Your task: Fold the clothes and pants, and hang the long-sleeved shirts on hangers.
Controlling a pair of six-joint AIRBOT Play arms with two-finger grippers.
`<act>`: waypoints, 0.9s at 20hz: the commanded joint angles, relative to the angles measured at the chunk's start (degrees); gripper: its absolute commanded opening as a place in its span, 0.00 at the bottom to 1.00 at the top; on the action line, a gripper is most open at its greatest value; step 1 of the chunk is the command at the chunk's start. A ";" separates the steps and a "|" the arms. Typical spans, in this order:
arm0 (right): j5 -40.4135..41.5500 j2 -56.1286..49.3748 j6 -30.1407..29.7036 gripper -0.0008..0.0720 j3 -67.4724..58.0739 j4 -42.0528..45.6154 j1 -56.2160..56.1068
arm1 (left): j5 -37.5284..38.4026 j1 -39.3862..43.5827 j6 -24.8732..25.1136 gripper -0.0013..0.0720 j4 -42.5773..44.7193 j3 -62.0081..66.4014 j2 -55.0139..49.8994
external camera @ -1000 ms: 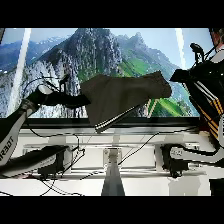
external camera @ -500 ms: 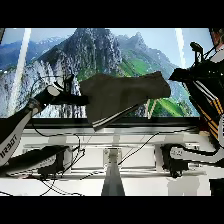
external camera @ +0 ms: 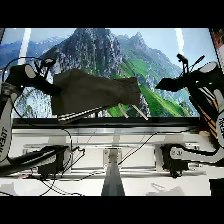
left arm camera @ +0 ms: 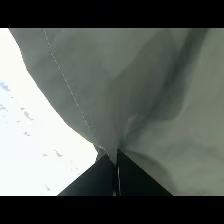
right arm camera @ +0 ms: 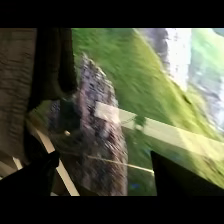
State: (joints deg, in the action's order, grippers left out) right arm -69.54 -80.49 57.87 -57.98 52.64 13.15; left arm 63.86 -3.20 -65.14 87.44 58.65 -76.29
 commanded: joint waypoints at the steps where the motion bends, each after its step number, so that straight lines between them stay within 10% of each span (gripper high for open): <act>1: 9.75 -0.35 -1.70 0.99 5.88 -11.06 -5.03 | 1.31 -0.48 0.00 0.03 3.04 1.36 -0.50; 11: 16.17 -14.40 14.93 0.97 -3.19 -6.32 -18.60 | 1.27 0.35 -0.02 0.03 -1.99 1.36 -1.57; 16: 7.85 -18.97 3.23 0.92 -6.60 -13.94 -22.23 | 0.44 0.37 -0.02 0.03 -2.95 1.33 -3.45; 18: 7.78 -18.93 -1.81 0.65 -7.28 -15.93 -24.83 | 0.35 0.37 -0.02 0.03 -4.20 1.33 -4.39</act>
State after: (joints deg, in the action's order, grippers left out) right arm -59.48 -98.26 63.75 -63.86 40.58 -8.78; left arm 64.51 -2.85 -65.17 84.77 59.94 -79.59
